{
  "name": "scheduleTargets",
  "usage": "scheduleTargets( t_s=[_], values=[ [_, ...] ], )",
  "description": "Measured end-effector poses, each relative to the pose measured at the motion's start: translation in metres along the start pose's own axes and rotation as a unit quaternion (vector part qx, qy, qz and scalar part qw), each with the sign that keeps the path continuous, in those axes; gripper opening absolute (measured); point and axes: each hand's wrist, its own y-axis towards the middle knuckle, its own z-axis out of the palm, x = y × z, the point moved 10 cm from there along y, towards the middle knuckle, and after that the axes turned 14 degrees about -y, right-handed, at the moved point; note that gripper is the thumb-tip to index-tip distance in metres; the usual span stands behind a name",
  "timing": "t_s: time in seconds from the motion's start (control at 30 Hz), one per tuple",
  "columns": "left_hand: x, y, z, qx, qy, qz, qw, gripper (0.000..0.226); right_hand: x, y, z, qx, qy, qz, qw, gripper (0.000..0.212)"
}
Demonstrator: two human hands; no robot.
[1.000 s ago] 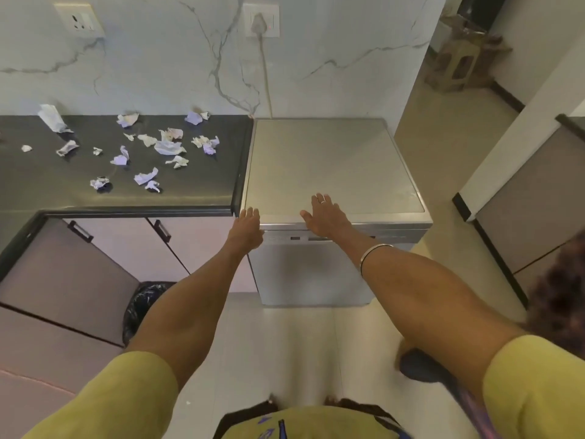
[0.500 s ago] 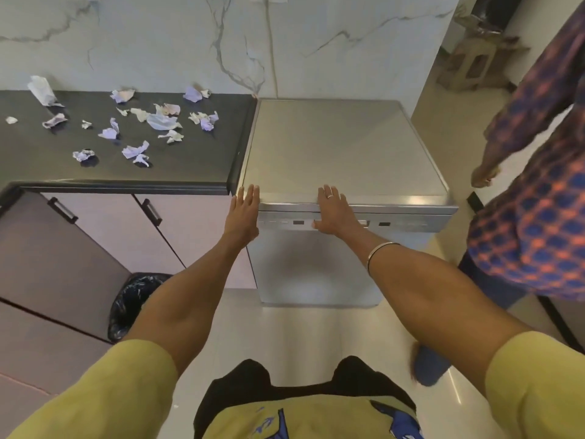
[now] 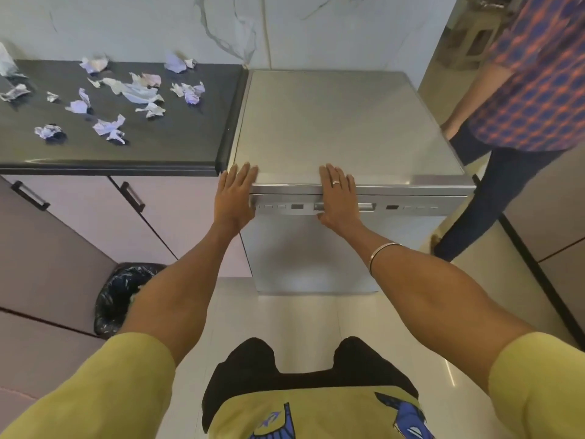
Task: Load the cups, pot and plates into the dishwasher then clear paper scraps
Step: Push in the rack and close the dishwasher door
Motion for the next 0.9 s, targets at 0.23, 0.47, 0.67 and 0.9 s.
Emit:
scheduleTargets(
  t_s=[0.23,0.47,0.67,0.9],
  values=[
    [-0.001,0.000,0.002,-0.010,0.013,0.007,1.000,0.087,-0.001,0.001,0.000,-0.030,-0.010,0.018,0.999,0.116],
    [-0.004,-0.001,-0.003,-0.018,0.006,0.004,1.000,0.085,-0.001,0.001,0.003,0.015,-0.021,0.010,1.000,0.120],
    [-0.004,0.002,-0.001,0.083,-0.009,-0.043,0.996,0.103,-0.002,0.004,-0.004,0.104,-0.007,-0.010,0.994,0.112],
    [-0.011,0.006,-0.008,0.154,-0.090,-0.111,0.978,0.082,-0.002,0.009,-0.006,0.169,0.029,-0.041,0.984,0.124]
  ],
)
